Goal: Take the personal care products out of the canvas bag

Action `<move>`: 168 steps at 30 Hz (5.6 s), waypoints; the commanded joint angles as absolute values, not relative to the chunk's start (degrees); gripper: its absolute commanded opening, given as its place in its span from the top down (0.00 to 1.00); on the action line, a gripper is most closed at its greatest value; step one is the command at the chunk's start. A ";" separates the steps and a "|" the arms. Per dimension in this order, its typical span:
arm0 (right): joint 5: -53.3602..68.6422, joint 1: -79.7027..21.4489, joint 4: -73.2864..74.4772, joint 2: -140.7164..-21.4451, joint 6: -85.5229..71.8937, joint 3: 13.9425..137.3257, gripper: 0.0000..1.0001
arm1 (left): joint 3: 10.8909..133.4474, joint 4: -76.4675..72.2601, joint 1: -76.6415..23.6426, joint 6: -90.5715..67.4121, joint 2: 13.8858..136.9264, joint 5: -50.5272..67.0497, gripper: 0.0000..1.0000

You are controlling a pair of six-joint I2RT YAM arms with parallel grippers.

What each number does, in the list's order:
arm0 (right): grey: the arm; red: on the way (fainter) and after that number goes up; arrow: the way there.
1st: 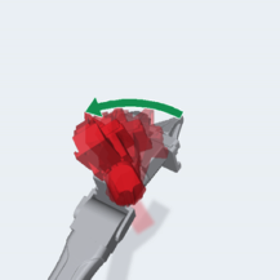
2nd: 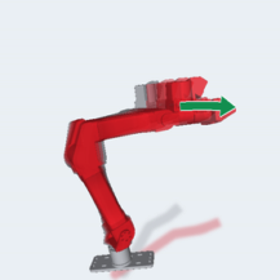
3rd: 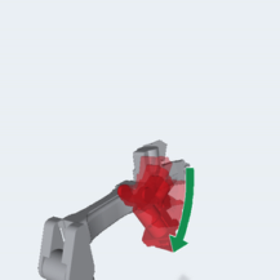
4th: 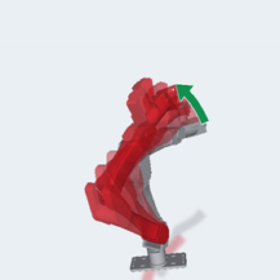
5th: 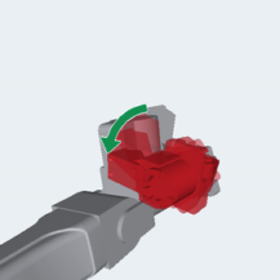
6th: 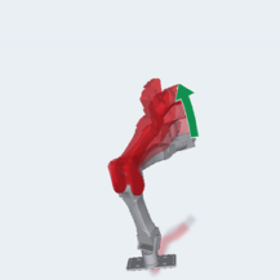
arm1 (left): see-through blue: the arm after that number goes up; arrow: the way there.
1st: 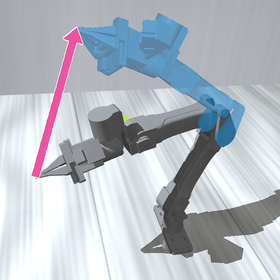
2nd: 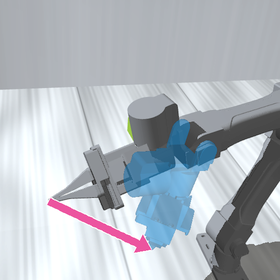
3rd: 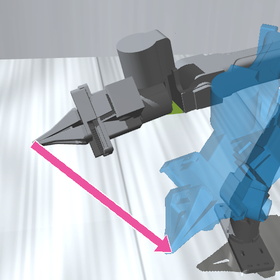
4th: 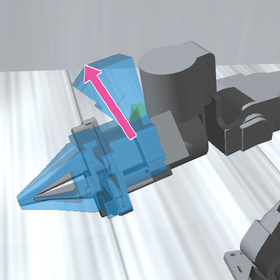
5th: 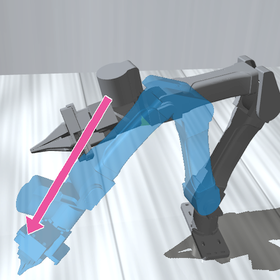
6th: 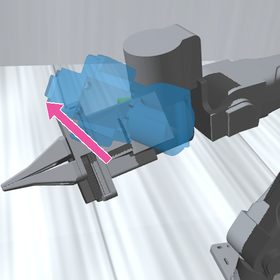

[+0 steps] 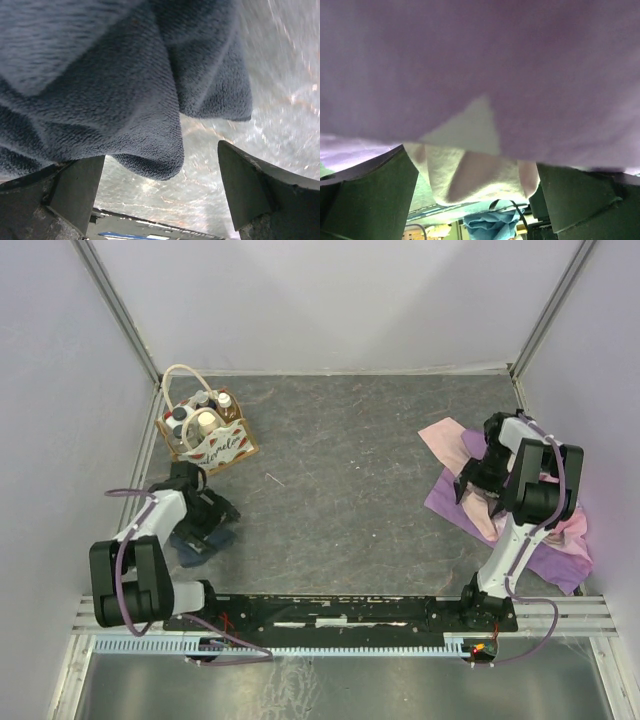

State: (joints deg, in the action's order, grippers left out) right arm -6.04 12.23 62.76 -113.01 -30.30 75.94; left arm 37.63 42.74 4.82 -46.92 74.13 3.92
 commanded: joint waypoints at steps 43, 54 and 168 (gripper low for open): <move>-17.40 2.80 62.84 -107.81 -29.18 89.15 0.00 | 37.21 38.27 18.68 -47.96 74.87 4.80 0.04; 2.20 1.67 55.71 -100.98 -24.12 81.82 0.00 | 42.98 39.05 30.49 -45.16 74.38 -3.20 0.03; -18.06 -44.52 30.85 -73.52 -11.10 72.34 0.26 | 46.22 15.29 -23.70 -55.47 67.51 -4.54 0.17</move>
